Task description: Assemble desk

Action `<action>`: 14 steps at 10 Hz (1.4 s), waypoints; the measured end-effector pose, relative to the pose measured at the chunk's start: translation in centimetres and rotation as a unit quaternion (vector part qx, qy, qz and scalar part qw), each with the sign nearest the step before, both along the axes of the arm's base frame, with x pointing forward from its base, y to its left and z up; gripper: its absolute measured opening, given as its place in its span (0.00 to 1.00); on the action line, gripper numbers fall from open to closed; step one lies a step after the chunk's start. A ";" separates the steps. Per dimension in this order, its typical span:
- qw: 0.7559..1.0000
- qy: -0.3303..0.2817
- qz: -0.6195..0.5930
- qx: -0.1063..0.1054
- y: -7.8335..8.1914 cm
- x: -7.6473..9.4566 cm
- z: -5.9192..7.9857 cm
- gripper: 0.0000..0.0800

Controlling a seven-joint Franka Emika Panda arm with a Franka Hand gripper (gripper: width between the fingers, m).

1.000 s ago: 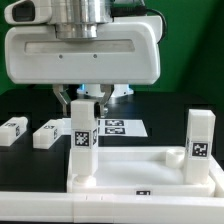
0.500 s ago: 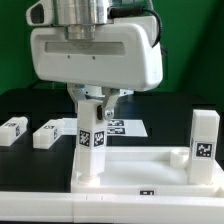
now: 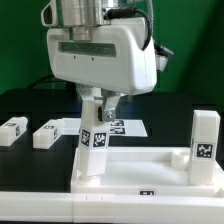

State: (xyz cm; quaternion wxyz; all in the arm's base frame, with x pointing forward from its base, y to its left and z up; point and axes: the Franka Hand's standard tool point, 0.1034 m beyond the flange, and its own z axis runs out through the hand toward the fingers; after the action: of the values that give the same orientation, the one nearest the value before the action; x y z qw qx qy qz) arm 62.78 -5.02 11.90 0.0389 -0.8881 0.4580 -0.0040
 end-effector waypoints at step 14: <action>0.850 -0.049 0.519 -0.074 -0.1 1.3 0.0 0.81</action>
Offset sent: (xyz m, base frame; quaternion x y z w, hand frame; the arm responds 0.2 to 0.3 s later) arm 0.0000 0.0000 0.0000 0.0000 0.0000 -0.1938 0.9810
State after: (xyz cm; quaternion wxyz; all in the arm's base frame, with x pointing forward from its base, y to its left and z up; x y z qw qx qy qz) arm 64.06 -5.11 11.85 -0.0077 -0.9954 -0.0737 -0.0609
